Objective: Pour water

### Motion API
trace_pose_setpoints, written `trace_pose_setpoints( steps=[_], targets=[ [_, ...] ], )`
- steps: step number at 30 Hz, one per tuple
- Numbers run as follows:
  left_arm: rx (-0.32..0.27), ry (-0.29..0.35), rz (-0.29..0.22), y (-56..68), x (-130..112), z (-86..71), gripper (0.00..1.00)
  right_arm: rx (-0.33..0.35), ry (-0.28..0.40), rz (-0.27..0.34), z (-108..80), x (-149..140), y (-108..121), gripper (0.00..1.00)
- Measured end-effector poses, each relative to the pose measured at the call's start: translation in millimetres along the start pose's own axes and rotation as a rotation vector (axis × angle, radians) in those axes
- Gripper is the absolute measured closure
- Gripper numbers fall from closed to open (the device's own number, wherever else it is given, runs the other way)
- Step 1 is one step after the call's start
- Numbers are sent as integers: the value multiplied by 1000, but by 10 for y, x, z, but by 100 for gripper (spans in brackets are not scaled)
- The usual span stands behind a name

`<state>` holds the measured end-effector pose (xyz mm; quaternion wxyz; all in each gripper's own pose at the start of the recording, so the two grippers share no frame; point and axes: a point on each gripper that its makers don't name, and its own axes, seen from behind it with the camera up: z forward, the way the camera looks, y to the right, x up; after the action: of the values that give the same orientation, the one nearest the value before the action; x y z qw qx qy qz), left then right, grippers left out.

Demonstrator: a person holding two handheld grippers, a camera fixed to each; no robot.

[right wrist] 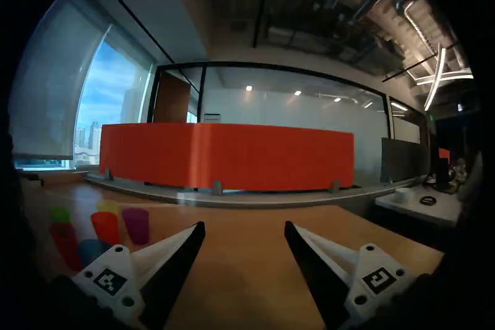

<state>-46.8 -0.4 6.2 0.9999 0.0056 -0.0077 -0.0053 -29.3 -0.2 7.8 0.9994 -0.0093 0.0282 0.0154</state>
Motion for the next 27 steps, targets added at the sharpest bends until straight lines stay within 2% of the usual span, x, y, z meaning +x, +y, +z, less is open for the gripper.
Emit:
trace_pose_setpoints(
  steps=[9,27],
  targets=[
    [0,0,0,-2,2,-1,1,-8,-12,23,5,-114,37,1],
    [0,0,1,-6,1,-1,0,9,-31,34,0,-206,-49,1]
  ],
)
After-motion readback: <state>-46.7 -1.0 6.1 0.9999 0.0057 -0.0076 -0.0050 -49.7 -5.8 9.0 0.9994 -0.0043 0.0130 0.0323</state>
